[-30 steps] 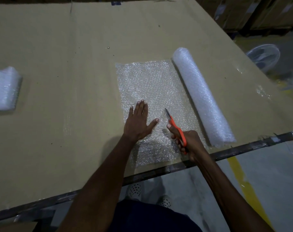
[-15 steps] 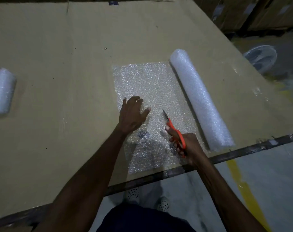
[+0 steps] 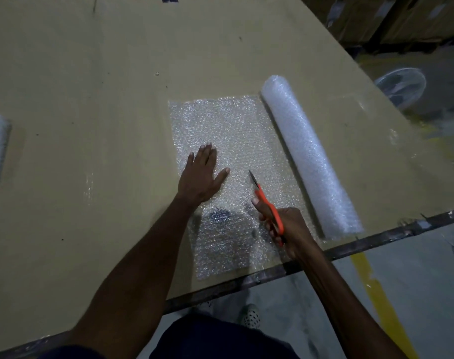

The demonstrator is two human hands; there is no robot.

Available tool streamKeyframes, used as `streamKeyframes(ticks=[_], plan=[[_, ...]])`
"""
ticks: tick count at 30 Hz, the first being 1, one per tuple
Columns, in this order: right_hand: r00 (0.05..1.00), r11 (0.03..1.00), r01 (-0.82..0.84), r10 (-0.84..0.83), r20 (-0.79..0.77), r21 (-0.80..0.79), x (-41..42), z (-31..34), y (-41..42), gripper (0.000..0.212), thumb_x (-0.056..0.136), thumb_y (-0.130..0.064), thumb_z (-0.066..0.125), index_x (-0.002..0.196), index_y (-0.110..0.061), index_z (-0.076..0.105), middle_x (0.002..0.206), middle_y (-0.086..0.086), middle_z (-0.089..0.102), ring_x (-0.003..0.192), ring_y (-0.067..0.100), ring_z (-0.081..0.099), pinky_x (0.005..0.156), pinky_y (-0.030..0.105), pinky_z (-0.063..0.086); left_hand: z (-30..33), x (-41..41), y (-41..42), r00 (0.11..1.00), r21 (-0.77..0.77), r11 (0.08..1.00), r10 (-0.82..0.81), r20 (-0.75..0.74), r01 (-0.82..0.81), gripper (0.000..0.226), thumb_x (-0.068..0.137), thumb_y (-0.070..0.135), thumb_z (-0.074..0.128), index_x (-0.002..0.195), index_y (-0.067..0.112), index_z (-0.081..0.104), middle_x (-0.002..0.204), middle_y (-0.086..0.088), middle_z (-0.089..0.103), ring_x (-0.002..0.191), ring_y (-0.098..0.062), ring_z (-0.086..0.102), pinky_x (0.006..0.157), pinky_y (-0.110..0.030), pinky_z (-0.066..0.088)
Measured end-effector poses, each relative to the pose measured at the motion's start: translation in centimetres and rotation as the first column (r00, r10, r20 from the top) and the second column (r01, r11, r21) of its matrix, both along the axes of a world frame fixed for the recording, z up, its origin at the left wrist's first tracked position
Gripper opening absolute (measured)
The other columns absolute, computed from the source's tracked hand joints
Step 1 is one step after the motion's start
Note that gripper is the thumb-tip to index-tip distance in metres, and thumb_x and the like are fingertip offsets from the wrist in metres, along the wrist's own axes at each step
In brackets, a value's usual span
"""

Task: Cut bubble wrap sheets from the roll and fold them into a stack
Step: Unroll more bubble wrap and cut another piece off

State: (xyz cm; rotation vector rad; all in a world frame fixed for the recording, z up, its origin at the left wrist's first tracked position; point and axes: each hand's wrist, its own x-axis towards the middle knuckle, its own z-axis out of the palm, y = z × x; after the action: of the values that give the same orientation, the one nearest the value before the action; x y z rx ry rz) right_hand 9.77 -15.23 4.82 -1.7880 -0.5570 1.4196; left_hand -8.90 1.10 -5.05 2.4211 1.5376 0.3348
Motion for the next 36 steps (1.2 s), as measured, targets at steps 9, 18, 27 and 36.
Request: streamKeyframes(ticks=[9,18,27,36], plan=[[1.0,1.0,-0.022,0.022,0.021,0.002,0.1,-0.1,0.7,0.052,0.077,-0.042,0.086,0.086,0.007,0.072,0.045,0.003,0.052,0.033,0.01,0.039,0.034,0.018,0.028,-0.2,-0.1,0.1,1.0,0.006,1.0,0.008,0.001,-0.008,0.081,0.099,0.063,0.02,0.158,0.007,0.02,0.167,-0.012,0.012,0.154,-0.023,0.006,0.124,-0.045,0.004],[1.0,1.0,-0.005,0.005,-0.003,0.017,-0.4,0.1,1.4,0.047,0.079,-0.036,0.085,0.084,0.007,0.069,0.043,0.004,0.052,0.03,0.009,0.04,0.032,0.016,0.028,-0.2,0.0,-0.1,1.0,-0.007,1.0,0.006,0.016,-0.006,0.082,0.1,0.063,0.019,0.159,0.007,0.016,0.167,-0.011,0.008,0.155,-0.021,0.003,0.124,-0.043,0.002],[0.999,1.0,-0.024,0.024,0.025,0.018,-0.4,0.4,2.6,0.05,0.077,-0.043,0.085,0.083,0.005,0.071,0.047,0.004,0.054,0.032,0.009,0.04,0.033,0.017,0.029,-0.3,0.0,-0.1,1.0,-0.004,1.0,0.002,0.016,-0.002,0.081,0.1,0.063,0.019,0.159,0.007,0.017,0.167,-0.011,0.008,0.155,-0.022,0.003,0.124,-0.044,0.002],[0.999,0.999,-0.032,0.032,0.019,0.021,-0.4,0.6,3.3,0.05,0.077,-0.044,0.085,0.083,0.002,0.07,0.049,0.004,0.054,0.033,0.01,0.041,0.033,0.016,0.03,-0.3,0.0,-0.1,1.0,-0.002,1.0,0.003,0.005,-0.003,0.077,0.103,0.06,0.025,0.159,0.007,0.016,0.167,-0.01,0.007,0.155,-0.021,0.002,0.124,-0.043,0.002]])
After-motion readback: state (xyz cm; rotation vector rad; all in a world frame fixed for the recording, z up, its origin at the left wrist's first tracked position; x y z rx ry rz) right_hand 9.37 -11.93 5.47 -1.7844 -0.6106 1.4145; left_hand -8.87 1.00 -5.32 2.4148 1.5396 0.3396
